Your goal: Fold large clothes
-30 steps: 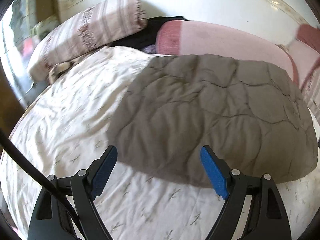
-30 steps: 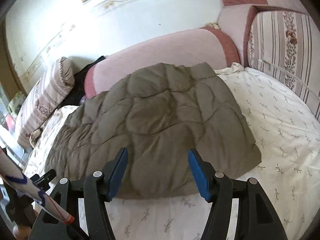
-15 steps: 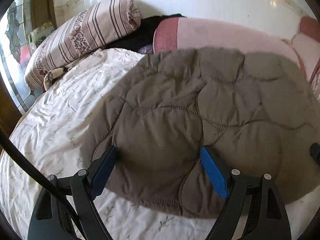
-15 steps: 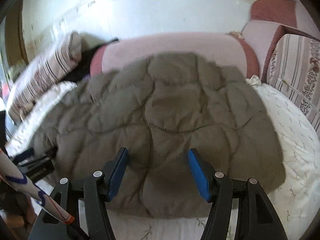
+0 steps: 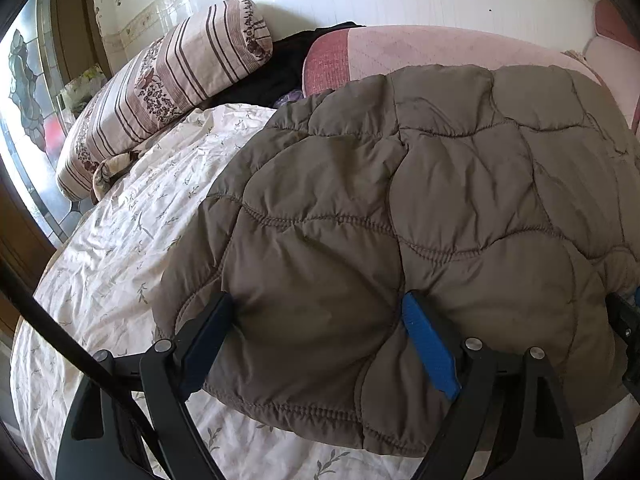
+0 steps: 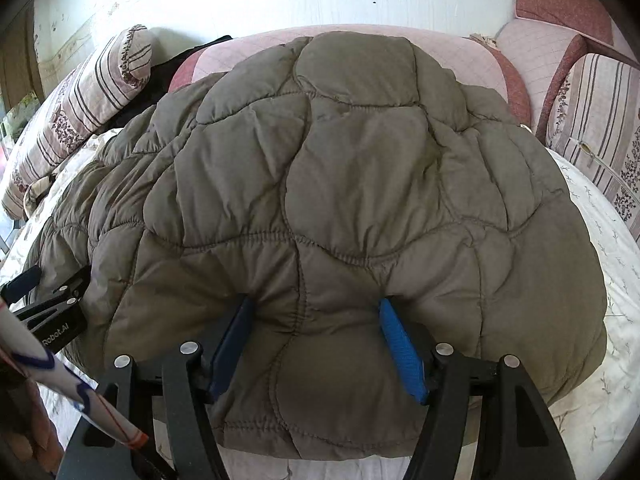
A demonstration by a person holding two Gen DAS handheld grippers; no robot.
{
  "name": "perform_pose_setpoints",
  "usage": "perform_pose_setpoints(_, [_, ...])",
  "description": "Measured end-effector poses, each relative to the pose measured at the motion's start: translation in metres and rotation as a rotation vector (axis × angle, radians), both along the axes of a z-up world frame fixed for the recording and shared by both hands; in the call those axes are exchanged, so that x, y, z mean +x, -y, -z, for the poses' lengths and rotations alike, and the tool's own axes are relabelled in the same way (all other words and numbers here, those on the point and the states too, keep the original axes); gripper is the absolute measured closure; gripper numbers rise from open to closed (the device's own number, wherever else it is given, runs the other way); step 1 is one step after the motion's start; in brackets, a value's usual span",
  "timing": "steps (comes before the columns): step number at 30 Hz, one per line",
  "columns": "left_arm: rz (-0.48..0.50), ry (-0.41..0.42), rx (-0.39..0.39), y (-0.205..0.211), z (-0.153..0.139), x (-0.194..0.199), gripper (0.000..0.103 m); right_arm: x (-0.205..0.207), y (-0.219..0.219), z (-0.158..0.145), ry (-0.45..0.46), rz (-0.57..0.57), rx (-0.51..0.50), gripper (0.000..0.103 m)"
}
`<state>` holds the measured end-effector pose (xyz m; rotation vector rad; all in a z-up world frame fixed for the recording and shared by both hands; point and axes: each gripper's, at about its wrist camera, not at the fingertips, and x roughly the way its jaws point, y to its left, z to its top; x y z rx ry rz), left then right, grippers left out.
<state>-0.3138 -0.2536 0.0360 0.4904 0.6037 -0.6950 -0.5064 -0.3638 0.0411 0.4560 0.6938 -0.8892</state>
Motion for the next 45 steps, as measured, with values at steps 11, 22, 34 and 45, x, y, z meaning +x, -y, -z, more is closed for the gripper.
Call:
perform_pose_setpoints(11, [-0.005, 0.013, -0.012, -0.001, 0.0, -0.002, 0.017, 0.0, -0.001, -0.001, -0.01, 0.001, -0.003, 0.032])
perform_pose_setpoints(22, [-0.003, 0.01, -0.012, -0.001, 0.0, -0.002, 0.017, -0.004, -0.004, -0.007, 0.014, 0.007, -0.008, 0.032])
perform_pose_setpoints(34, [-0.004, -0.001, -0.014, 0.001, -0.001, 0.0, 0.017, -0.074, 0.029, -0.035, 0.144, 0.248, -0.022, 0.032])
perform_pose_setpoints(45, [-0.004, -0.003, -0.014, 0.001, -0.002, 0.0, 0.017, -0.084, 0.05, -0.011, 0.122, 0.296, 0.084, 0.032])
